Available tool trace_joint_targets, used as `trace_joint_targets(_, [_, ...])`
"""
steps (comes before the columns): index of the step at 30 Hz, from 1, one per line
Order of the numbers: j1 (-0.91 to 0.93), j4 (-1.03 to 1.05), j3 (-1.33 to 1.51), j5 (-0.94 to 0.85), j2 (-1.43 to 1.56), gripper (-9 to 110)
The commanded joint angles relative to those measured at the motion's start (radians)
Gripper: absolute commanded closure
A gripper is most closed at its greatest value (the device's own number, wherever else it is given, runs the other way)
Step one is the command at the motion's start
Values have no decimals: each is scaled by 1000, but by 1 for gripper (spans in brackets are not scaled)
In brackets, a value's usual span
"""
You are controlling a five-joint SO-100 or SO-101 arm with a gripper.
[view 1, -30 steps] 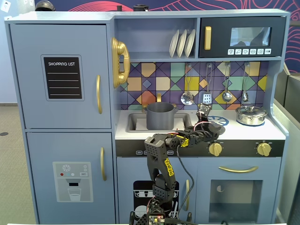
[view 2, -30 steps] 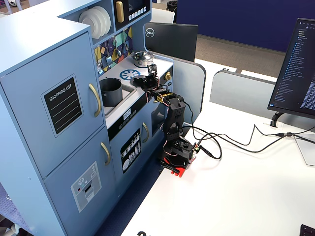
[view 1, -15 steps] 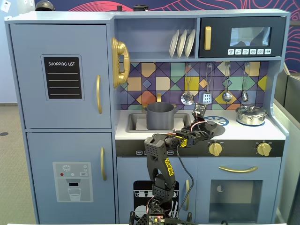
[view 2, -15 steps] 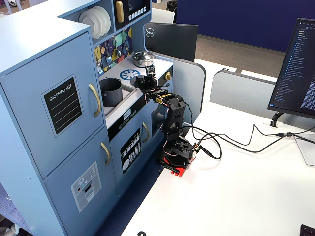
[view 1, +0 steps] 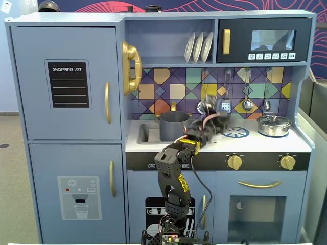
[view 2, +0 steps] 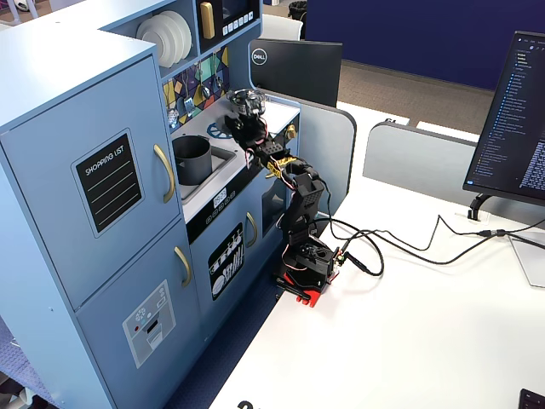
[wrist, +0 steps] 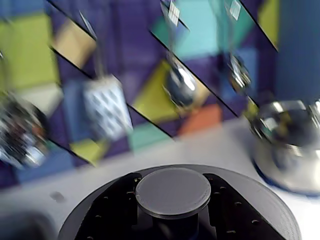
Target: Pick up the lid from the counter and put it on the gray recipient
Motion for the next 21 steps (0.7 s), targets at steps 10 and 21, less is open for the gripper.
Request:
trace_joint_targets(10, [-281,287,-233,20,167,102])
trace_joint_targets(21, [-436,255,-104,18,184,102])
